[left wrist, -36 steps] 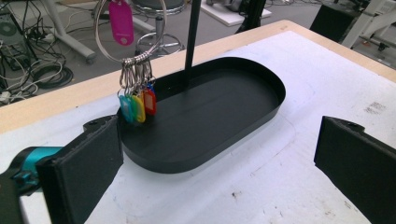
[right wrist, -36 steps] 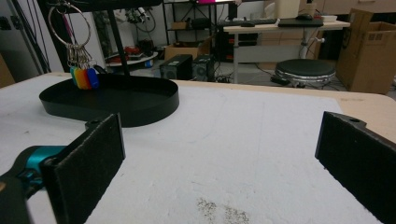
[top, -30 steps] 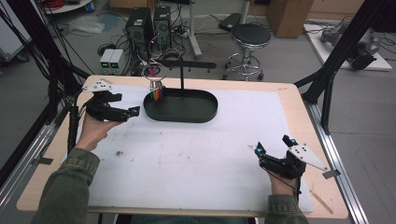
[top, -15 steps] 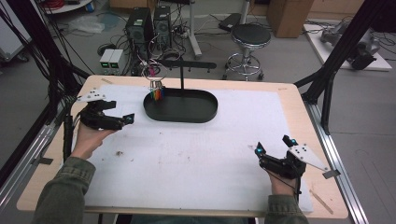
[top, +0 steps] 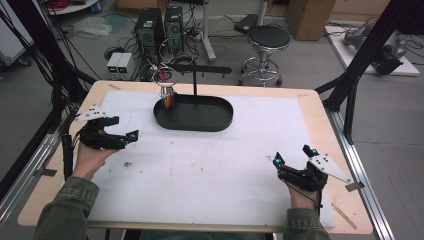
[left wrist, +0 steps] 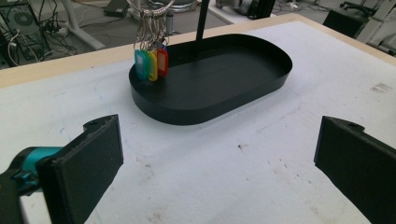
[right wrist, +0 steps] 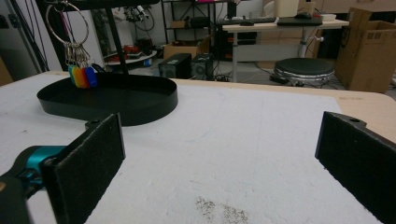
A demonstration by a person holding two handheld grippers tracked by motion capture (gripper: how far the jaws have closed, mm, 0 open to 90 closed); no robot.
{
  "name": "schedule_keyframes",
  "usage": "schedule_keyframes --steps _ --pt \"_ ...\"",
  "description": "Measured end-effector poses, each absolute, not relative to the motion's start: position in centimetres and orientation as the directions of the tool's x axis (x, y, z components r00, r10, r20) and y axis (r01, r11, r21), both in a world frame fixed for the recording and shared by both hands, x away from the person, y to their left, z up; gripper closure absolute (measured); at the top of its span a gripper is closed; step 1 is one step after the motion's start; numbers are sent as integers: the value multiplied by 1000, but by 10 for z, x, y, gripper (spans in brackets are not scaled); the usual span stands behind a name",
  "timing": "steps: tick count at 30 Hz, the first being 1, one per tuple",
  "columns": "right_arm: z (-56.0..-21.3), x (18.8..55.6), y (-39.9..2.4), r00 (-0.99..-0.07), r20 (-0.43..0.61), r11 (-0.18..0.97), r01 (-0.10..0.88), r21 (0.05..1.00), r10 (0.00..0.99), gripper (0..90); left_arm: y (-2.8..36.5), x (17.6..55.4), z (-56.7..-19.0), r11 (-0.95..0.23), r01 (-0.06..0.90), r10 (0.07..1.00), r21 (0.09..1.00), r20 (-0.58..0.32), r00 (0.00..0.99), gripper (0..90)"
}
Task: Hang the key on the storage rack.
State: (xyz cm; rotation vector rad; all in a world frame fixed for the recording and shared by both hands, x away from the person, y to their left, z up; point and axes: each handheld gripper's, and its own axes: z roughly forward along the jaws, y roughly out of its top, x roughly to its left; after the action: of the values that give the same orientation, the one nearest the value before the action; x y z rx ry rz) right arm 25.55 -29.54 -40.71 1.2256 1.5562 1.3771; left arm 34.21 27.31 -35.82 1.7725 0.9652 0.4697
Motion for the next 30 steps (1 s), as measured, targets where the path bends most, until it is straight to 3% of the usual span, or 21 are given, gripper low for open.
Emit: schedule_keyframes --steps 15,30 --pt "-407 255 -296 -293 76 -18 193 981 953 4 293 318 -378 -121 399 821 909 -135 555 17" --pt "-408 255 -295 -290 78 -20 195 981 954 4 321 293 -392 -70 383 917 921 -92 388 16"
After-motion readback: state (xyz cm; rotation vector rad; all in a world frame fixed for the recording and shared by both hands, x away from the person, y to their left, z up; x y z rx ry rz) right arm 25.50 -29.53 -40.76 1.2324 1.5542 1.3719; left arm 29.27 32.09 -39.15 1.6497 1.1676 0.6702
